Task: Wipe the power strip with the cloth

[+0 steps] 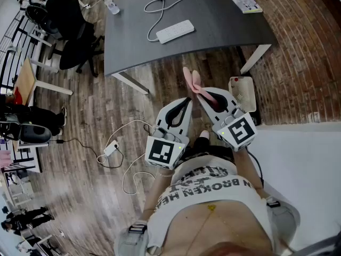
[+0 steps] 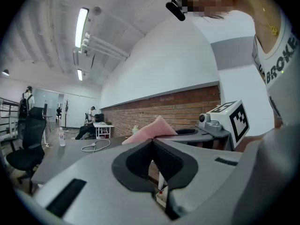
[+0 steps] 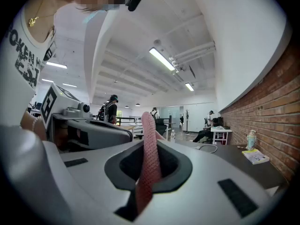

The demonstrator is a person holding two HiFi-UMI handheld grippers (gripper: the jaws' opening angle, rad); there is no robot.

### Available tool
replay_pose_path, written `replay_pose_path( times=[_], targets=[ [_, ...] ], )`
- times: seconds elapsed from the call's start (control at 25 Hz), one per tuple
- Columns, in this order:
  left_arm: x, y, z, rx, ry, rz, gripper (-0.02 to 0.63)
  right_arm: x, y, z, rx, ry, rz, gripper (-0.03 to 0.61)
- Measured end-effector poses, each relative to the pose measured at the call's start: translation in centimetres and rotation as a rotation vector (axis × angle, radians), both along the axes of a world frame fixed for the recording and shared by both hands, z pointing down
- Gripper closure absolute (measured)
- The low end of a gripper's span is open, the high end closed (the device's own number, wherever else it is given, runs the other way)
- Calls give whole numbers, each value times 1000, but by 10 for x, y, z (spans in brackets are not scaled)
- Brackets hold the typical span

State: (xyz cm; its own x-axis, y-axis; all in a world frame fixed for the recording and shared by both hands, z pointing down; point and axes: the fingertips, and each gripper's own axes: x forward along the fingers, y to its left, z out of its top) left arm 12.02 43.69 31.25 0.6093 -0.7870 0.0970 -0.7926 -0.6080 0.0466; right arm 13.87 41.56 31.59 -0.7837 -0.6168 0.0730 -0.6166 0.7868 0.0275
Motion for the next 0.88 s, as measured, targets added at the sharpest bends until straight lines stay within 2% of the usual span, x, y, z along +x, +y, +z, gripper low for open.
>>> replay_pose_path(
  times=[0.2, 0.4, 0.64, 0.88],
  targets=[
    [14, -3, 2, 6, 1, -8, 606, 17, -6, -1, 1, -33, 9, 561],
    [19, -5, 7, -13, 6, -19, 606, 27, -10, 4, 10, -4, -5, 561],
    [19, -16, 15, -39, 8, -16, 606, 25, -20, 8, 0, -10, -16, 561],
    [13, -52, 17, -35, 16, 1, 606, 17, -51, 11, -4, -8, 12, 561]
  ],
)
